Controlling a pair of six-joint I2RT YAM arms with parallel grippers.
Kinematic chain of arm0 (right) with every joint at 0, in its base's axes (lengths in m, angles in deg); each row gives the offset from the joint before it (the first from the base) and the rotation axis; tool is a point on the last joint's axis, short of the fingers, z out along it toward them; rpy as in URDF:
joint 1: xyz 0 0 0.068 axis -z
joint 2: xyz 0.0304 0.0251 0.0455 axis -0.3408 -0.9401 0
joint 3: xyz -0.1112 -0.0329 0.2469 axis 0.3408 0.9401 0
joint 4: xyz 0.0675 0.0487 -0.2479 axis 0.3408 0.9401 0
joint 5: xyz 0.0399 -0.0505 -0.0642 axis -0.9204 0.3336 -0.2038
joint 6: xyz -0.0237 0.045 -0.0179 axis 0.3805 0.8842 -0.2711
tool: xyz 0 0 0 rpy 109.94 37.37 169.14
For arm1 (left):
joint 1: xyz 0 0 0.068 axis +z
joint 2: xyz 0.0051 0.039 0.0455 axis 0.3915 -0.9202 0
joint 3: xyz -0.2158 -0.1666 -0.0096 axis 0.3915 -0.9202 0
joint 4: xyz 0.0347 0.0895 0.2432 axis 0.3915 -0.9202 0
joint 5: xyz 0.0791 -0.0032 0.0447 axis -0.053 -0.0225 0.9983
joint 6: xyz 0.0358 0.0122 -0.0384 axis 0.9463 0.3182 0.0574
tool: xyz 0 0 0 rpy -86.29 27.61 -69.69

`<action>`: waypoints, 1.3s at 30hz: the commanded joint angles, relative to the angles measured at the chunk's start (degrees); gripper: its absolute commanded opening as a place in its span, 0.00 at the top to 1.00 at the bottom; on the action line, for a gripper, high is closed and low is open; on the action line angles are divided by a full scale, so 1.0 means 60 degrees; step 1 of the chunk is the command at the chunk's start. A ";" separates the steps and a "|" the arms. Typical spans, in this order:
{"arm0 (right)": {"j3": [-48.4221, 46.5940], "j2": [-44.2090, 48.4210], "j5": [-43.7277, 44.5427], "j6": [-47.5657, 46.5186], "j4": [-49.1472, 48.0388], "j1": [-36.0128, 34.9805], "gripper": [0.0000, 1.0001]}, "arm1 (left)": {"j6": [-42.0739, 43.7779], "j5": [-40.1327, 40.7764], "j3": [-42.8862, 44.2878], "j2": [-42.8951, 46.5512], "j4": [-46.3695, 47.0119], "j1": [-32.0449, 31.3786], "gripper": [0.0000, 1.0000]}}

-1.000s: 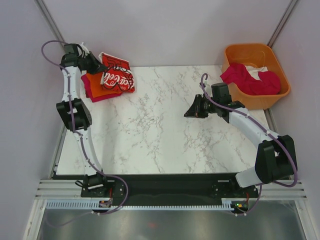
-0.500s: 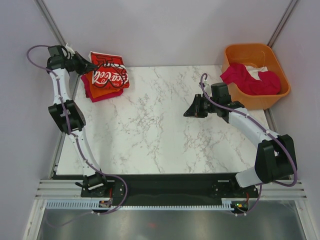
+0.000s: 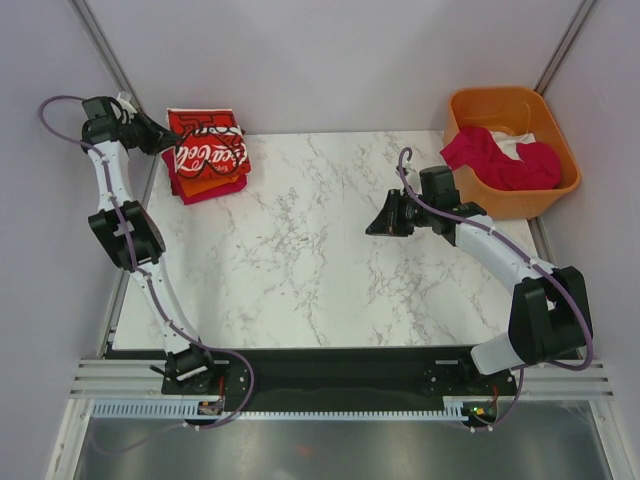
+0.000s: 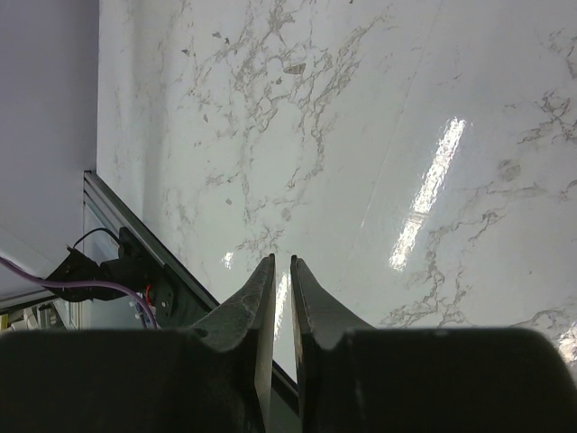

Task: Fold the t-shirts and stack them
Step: Neatly place the folded tshirt to the corner

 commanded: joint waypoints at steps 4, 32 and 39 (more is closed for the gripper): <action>-0.0043 -0.0139 -0.0157 0.0019 -0.0309 -0.0072 0.80 | -0.0395 0.0685 -0.0280 0.0645 0.0531 0.0685 0.98; -0.0014 -0.0285 -0.0172 -0.0024 -0.0324 -0.0087 0.80 | -0.0308 0.1460 -0.1112 0.0071 0.0590 0.1023 0.04; -0.0218 -0.0183 0.0514 -0.0374 -0.0178 -0.0174 0.77 | -0.0674 0.3071 -0.4026 0.2575 0.0590 0.1022 0.04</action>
